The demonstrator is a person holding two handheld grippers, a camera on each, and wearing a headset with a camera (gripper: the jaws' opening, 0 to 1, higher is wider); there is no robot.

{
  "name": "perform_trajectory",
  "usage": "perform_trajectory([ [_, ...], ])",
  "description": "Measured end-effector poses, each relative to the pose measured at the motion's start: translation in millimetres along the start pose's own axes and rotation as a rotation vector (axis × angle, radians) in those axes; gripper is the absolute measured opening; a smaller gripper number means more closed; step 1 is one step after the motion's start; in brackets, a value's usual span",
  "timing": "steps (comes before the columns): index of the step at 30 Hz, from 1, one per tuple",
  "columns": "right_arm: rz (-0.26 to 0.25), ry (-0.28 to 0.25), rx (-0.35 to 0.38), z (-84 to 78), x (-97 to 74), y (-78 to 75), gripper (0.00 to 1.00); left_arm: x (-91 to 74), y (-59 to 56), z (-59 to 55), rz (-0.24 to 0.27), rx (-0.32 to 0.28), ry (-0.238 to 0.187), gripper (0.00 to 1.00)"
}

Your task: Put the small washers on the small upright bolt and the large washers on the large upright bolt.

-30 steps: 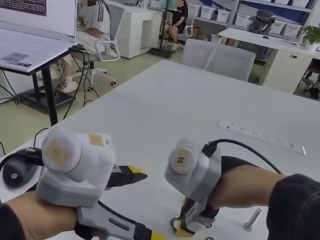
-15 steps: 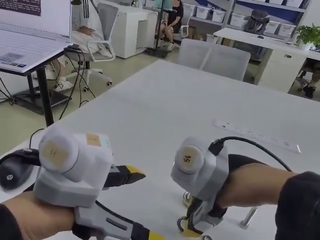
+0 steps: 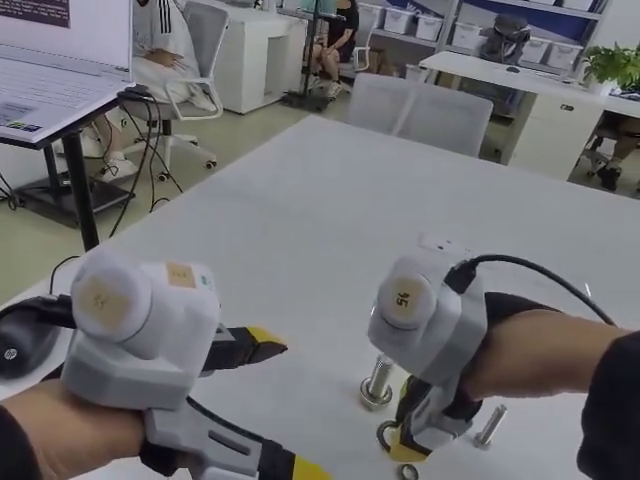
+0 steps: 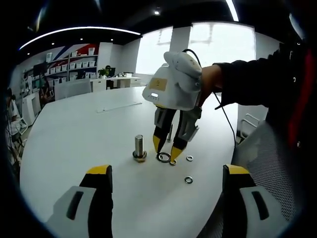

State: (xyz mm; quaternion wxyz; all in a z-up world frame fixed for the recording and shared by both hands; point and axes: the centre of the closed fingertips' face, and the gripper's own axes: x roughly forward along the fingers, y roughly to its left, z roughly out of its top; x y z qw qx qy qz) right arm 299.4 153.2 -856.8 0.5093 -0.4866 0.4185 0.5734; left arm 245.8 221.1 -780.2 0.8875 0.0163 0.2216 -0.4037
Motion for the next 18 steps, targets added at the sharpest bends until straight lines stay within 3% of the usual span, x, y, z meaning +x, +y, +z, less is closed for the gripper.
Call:
perform_trajectory([
  [18, -0.053, -0.034, 0.032, -7.5, -32.9, -18.0, 0.23, 3.0, 1.0, -1.5, -0.005, -0.001, 0.005, 0.92],
])
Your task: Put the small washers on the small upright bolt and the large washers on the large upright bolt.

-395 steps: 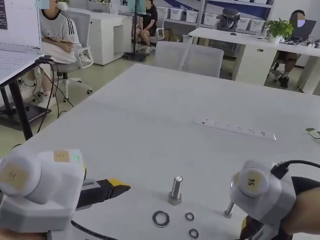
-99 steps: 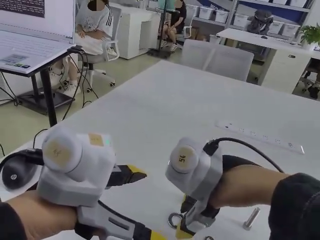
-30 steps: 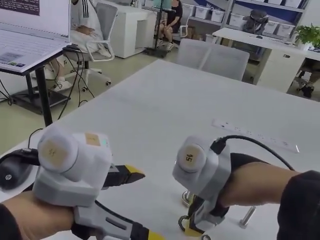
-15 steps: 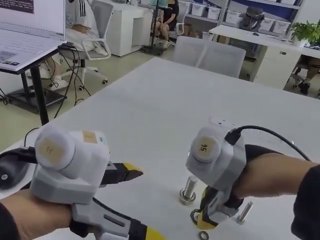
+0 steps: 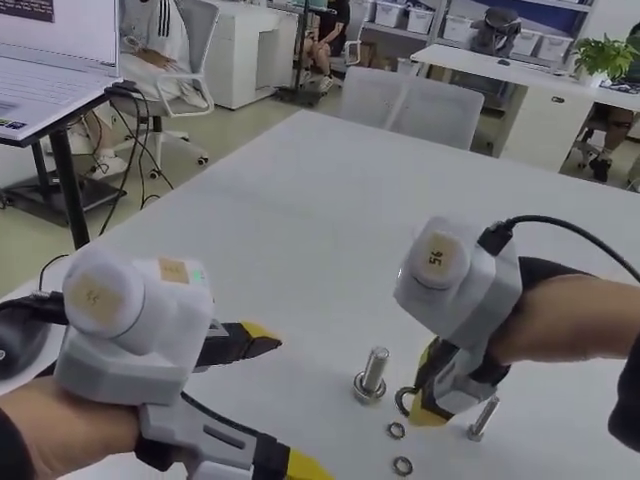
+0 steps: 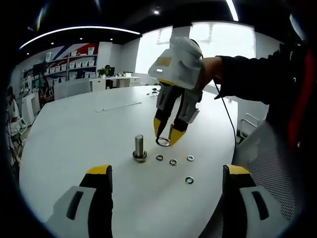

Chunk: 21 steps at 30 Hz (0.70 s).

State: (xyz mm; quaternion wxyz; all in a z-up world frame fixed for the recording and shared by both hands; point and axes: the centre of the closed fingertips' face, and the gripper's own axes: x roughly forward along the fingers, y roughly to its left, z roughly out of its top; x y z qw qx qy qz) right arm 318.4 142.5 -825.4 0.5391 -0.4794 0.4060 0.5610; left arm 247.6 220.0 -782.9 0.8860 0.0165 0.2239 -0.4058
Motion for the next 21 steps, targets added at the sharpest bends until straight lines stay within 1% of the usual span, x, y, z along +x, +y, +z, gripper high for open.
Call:
perform_trajectory([
  [3, -0.017, -0.004, -0.004, 1.1, -7.0, -4.1, 0.23, 0.5, 0.3, 0.3, 0.001, -0.001, 0.0, 0.92],
  [6, -0.023, -0.008, -0.004, 2.8, -11.9, -6.1, 0.23, 0.8, 1.3, 0.1, 0.003, -0.004, -0.002, 0.92],
  [13, -0.049, -0.029, -0.027, 13.6, -24.9, -11.8, 0.23, 0.8, 3.3, -1.7, 0.009, -0.01, -0.001, 0.92],
  [16, -0.054, -0.037, -0.035, 18.9, -27.9, -15.5, 0.23, 0.9, 4.0, -2.2, 0.01, -0.013, -0.002, 0.92],
  [21, -0.059, -0.04, -0.05, 25.9, -28.3, -20.7, 0.23, 0.5, 6.0, -2.5, 0.017, -0.019, -0.005, 0.92],
])
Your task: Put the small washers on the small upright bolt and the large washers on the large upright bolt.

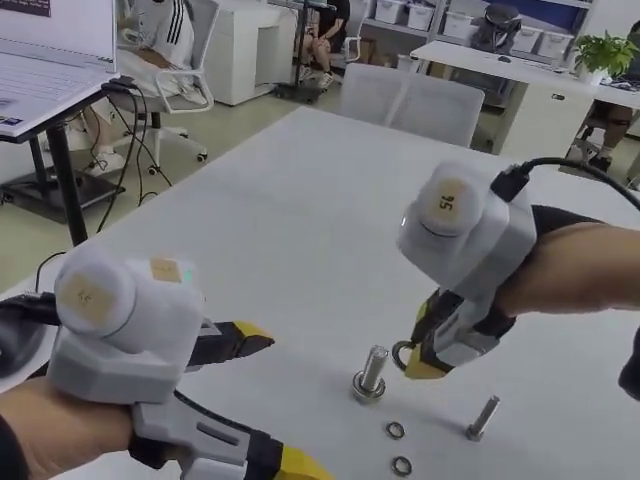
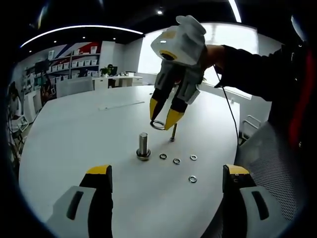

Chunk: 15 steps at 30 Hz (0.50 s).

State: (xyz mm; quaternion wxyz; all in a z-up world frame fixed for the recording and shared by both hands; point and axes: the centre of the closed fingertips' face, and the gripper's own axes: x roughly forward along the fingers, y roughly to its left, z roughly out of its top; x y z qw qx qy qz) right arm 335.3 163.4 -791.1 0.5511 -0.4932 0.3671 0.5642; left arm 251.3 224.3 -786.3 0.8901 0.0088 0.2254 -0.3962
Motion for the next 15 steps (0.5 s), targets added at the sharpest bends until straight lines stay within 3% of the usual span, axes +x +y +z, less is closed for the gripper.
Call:
perform_trajectory([
  [15, 0.015, 0.004, -0.038, 15.5, 11.3, -9.2, 0.23, -3.4, 6.7, -5.0, 0.016, -0.018, 0.002, 0.92],
])
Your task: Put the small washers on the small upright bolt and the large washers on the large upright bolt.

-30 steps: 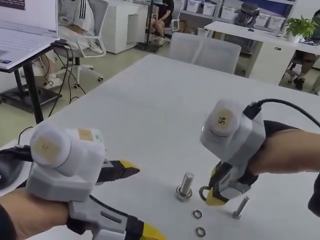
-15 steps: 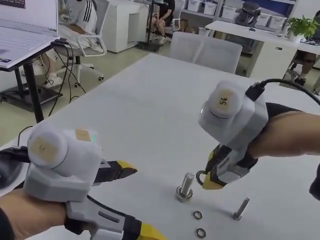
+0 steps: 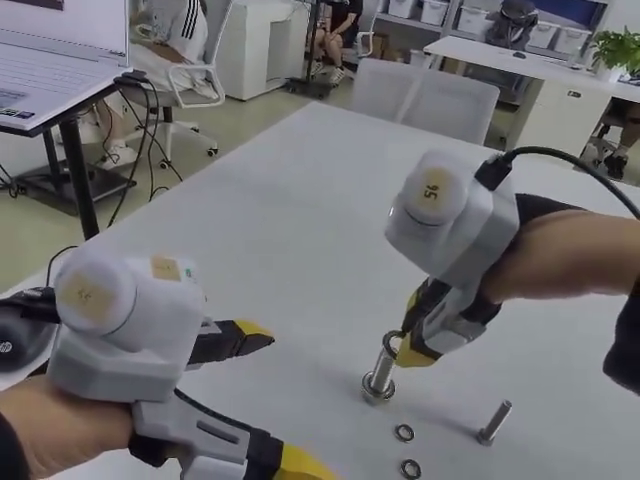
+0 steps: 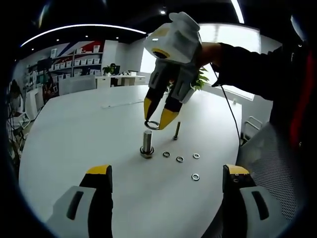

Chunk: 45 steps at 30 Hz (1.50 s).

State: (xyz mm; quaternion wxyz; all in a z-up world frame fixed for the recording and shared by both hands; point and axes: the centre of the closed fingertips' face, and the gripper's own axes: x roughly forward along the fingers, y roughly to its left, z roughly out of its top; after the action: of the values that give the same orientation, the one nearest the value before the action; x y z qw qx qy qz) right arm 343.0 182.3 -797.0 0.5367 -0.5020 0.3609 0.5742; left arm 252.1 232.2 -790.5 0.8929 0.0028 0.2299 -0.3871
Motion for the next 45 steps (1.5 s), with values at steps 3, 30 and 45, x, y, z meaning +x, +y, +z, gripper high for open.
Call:
perform_trajectory([
  [3, 0.004, 0.009, -0.005, -0.8, 3.5, -1.1, 0.23, -0.1, 0.7, -1.1, 0.002, -0.004, 0.0, 0.92],
  [30, 0.044, 0.044, -0.018, -1.1, 22.2, -2.2, 0.23, -1.1, 5.8, -3.4, 0.011, -0.02, -0.001, 0.92],
  [45, 0.066, 0.073, -0.009, -4.7, 40.6, 0.5, 0.23, -2.9, 6.4, -6.0, 0.014, -0.026, -0.002, 0.92],
])
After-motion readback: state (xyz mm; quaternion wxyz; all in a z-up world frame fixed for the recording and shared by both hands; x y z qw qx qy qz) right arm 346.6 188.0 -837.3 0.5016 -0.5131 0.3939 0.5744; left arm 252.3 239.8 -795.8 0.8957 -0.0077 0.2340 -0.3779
